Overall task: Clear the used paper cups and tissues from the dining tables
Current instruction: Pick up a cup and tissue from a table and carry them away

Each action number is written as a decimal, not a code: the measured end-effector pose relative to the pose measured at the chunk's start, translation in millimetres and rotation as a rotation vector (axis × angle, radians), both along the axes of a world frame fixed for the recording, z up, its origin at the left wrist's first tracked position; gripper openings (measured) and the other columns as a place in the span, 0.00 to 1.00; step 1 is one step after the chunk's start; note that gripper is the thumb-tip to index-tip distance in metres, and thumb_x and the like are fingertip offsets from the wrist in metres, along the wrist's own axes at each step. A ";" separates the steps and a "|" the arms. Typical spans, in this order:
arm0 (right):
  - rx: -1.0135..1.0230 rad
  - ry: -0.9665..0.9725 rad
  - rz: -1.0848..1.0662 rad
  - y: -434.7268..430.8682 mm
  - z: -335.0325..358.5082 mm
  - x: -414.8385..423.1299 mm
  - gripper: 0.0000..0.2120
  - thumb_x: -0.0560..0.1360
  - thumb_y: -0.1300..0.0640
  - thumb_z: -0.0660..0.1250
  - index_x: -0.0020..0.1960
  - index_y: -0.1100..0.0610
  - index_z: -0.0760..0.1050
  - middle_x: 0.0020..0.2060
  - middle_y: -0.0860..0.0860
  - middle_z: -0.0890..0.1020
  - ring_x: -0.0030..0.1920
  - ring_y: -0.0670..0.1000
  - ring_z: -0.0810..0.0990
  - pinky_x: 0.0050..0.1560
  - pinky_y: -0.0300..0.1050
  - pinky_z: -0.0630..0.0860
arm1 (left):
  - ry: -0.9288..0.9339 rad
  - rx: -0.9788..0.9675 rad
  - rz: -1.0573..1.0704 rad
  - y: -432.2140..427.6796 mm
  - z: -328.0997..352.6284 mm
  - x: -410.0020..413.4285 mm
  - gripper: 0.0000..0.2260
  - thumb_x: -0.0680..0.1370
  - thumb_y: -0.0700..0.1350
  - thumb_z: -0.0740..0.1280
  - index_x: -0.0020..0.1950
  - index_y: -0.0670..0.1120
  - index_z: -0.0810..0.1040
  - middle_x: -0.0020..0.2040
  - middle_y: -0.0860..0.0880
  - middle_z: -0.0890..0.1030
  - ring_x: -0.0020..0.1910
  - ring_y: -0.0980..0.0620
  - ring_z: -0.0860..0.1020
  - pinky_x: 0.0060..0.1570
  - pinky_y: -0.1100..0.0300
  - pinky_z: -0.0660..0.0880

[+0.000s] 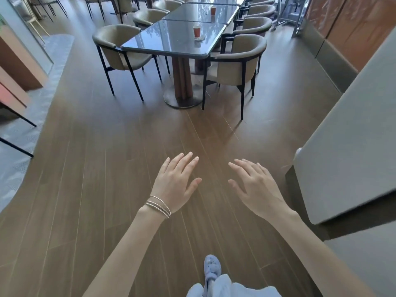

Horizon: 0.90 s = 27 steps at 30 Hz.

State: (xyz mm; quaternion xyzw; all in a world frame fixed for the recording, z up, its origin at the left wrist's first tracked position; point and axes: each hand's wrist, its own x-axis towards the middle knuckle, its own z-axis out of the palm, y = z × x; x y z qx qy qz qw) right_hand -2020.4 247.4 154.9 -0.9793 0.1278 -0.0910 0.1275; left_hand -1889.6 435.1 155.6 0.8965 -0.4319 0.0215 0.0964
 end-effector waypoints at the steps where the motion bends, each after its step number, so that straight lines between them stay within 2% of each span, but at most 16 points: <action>1: -0.001 -0.009 0.007 -12.4 5.2 18.3 0.21 0.78 0.49 0.58 0.70 0.53 0.66 0.69 0.50 0.69 0.71 0.50 0.63 0.71 0.50 0.56 | -0.007 -0.011 0.009 -11.6 4.7 16.8 0.25 0.79 0.56 0.54 0.74 0.50 0.57 0.75 0.51 0.59 0.74 0.51 0.55 0.73 0.52 0.49; 8: -0.002 -0.097 0.002 -76.6 25.1 118.6 0.21 0.77 0.52 0.61 0.69 0.55 0.67 0.68 0.52 0.70 0.69 0.51 0.66 0.71 0.51 0.59 | -0.013 -0.059 0.022 -76.2 15.9 109.4 0.24 0.79 0.55 0.56 0.74 0.48 0.60 0.74 0.49 0.61 0.74 0.49 0.58 0.73 0.50 0.52; 14: -0.013 -0.055 -0.004 -119.4 5.8 194.8 0.21 0.77 0.51 0.61 0.69 0.54 0.66 0.69 0.51 0.69 0.70 0.51 0.65 0.71 0.50 0.58 | 0.004 -0.030 -0.008 -119.6 -3.4 194.2 0.24 0.79 0.56 0.55 0.74 0.49 0.58 0.75 0.50 0.60 0.74 0.50 0.57 0.73 0.52 0.50; 19: -0.029 -0.041 -0.039 -158.9 -0.5 280.5 0.21 0.77 0.50 0.60 0.69 0.53 0.67 0.68 0.51 0.70 0.70 0.51 0.65 0.70 0.50 0.58 | -0.002 -0.029 -0.043 -162.2 -7.2 288.7 0.24 0.79 0.56 0.55 0.74 0.49 0.58 0.75 0.50 0.60 0.74 0.50 0.57 0.72 0.52 0.50; 27: -0.049 -0.104 -0.074 -227.2 26.8 433.3 0.21 0.77 0.51 0.62 0.68 0.54 0.68 0.67 0.51 0.72 0.69 0.51 0.67 0.70 0.50 0.60 | -0.046 -0.044 -0.082 -234.1 19.5 446.8 0.24 0.80 0.55 0.55 0.74 0.50 0.58 0.75 0.50 0.60 0.74 0.50 0.57 0.73 0.52 0.50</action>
